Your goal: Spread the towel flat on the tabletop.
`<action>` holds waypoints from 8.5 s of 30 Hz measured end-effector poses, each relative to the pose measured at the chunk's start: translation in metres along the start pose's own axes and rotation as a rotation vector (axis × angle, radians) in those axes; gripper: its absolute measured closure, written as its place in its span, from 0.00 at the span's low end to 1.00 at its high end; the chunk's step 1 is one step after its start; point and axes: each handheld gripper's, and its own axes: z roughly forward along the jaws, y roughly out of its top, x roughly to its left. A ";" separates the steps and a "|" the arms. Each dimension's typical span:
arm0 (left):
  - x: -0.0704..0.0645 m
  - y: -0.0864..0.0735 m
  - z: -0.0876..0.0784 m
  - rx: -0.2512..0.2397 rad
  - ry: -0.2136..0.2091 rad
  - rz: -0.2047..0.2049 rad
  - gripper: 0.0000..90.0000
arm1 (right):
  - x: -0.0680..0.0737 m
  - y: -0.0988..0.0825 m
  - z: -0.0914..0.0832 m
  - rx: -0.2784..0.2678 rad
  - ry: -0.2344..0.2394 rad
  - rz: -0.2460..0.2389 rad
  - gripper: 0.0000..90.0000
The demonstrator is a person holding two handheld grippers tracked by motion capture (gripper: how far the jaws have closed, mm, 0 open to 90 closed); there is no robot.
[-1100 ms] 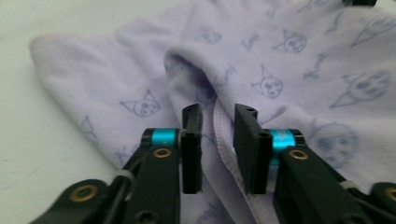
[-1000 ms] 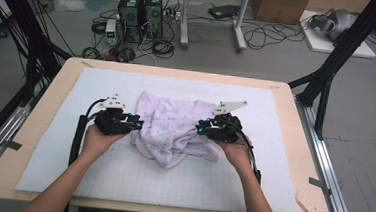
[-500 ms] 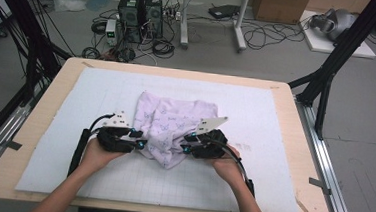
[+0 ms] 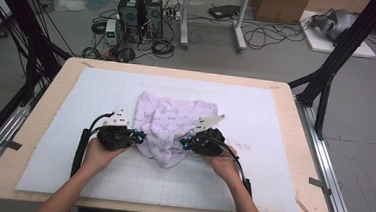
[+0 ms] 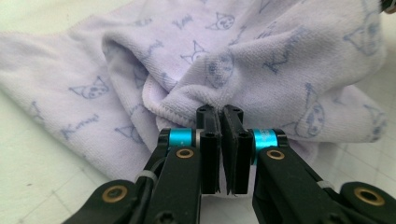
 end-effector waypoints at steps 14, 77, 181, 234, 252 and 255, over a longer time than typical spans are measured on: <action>-0.007 -0.014 0.004 0.028 -0.067 -0.006 0.59 | 0.010 -0.001 0.032 0.027 -0.030 -0.044 0.76; 0.026 0.000 -0.064 -0.034 0.112 -0.039 0.86 | 0.049 0.004 -0.035 -0.065 0.075 -0.061 0.78; -0.037 -0.060 -0.094 0.077 -0.027 0.073 0.95 | 0.066 -0.045 -0.046 -0.020 0.071 -0.078 0.99; -0.044 -0.070 -0.086 0.050 0.002 0.073 0.73 | 0.079 -0.049 -0.055 -0.005 0.085 -0.088 0.75; -0.036 -0.074 -0.072 0.102 -0.075 0.037 0.98 | 0.060 -0.073 -0.035 0.124 0.075 -0.065 0.98; -0.036 -0.077 -0.085 0.093 -0.057 0.033 0.98 | 0.063 -0.076 -0.040 0.133 0.076 -0.067 0.98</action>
